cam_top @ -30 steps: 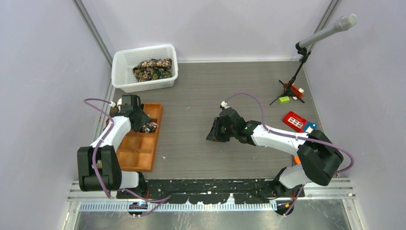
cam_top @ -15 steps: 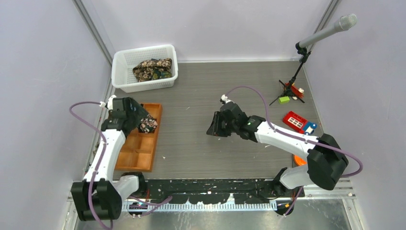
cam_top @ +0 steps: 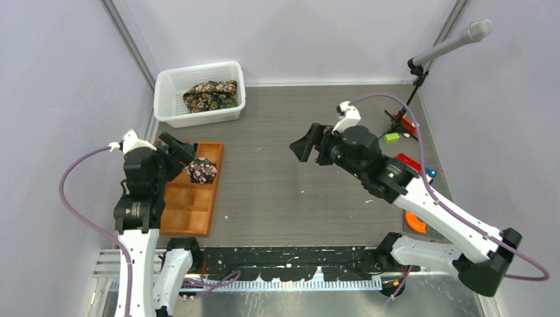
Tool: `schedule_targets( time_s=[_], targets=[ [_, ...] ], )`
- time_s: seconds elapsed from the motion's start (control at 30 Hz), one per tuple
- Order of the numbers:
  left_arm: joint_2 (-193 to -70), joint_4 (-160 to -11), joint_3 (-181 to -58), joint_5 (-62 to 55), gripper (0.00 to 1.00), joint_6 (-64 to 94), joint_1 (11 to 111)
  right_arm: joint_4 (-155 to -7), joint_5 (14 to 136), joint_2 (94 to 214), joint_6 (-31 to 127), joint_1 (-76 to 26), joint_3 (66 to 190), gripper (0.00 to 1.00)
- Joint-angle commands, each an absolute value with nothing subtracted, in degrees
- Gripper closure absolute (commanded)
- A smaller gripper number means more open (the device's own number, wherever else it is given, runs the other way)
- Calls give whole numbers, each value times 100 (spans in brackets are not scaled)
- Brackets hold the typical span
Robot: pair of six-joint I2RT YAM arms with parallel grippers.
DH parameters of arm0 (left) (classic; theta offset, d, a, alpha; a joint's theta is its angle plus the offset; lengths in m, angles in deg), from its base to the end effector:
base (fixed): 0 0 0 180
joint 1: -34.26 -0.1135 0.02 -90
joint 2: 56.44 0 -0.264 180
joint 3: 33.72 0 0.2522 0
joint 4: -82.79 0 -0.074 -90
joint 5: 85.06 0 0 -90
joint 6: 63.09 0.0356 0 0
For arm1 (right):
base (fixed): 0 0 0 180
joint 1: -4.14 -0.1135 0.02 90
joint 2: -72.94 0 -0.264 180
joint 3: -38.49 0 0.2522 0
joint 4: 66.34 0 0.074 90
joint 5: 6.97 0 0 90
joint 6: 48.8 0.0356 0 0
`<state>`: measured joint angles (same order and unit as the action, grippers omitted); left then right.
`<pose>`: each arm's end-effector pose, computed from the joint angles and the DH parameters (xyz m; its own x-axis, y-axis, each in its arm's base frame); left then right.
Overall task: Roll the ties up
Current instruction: Place the tie in the storage box, then reset both arms
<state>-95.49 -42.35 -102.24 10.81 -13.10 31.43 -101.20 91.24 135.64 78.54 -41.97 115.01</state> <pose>0.1330 0.0102 0.3570 -0.2371 -0.6521 -0.7201 -0.3836 0.7439 -0.5472 0.1740 0.1736 0.3691 -0.5745 0.2687 -0.7731 -0.3427 0.7788 0.5253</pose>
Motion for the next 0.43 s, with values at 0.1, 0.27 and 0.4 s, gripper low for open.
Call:
schedule_targets(
  time_s=[0.1, 0.27, 0.4],
  targets=[
    [-9217, -3802, -10519, 625, 0, -533, 3173, -9498, 9981, 12450, 7460, -4179, 10984, 0],
    [-9210, -3893, -10487, 522, 0, -538, 3231, -9526, 10164, 12188, 7306, -4182, 10868, 0],
    [-9268, -3921, -10528, 382, 0, -509, 3246, -9686, 10194, 12202, 7240, -4180, 10924, 1]
  ],
)
